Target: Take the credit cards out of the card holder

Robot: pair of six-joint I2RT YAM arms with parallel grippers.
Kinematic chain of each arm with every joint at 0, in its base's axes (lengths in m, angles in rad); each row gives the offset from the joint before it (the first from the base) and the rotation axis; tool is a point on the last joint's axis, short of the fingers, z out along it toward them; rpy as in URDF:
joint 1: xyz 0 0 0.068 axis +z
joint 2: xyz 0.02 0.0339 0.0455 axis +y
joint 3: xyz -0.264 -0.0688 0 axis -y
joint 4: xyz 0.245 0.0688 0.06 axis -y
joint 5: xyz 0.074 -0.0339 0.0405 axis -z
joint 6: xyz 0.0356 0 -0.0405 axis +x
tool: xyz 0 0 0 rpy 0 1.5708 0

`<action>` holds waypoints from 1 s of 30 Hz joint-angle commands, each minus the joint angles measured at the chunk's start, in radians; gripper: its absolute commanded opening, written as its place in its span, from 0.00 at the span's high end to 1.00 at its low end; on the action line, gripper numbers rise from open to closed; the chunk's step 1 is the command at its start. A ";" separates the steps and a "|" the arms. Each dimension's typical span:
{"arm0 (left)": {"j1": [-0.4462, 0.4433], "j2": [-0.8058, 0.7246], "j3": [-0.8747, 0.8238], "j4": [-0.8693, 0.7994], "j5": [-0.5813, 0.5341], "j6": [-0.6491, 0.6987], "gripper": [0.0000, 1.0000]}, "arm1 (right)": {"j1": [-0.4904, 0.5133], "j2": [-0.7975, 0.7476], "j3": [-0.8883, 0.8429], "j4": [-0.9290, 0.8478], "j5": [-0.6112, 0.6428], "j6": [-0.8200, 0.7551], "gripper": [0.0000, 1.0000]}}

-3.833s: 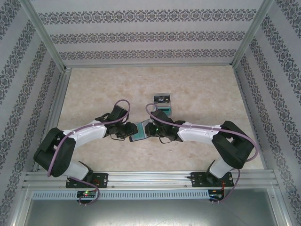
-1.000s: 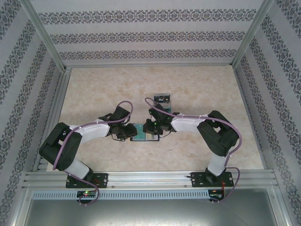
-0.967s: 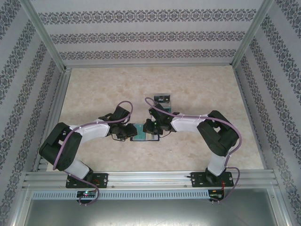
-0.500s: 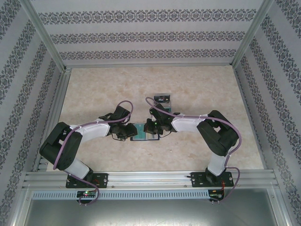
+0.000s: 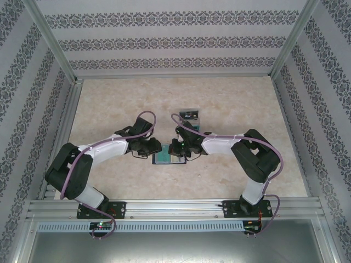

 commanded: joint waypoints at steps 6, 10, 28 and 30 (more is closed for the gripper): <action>0.007 0.054 0.012 0.041 0.032 0.000 0.77 | -0.010 -0.024 -0.021 -0.032 0.005 -0.011 0.86; 0.006 0.075 -0.007 0.070 0.050 -0.013 0.80 | -0.009 -0.021 -0.024 -0.026 0.001 -0.010 0.84; 0.006 0.102 -0.043 0.027 0.016 -0.024 0.83 | -0.050 -0.005 -0.127 0.224 -0.137 0.072 0.84; 0.004 0.102 -0.046 0.034 0.021 -0.026 0.83 | -0.049 0.010 -0.121 0.237 -0.152 0.075 0.84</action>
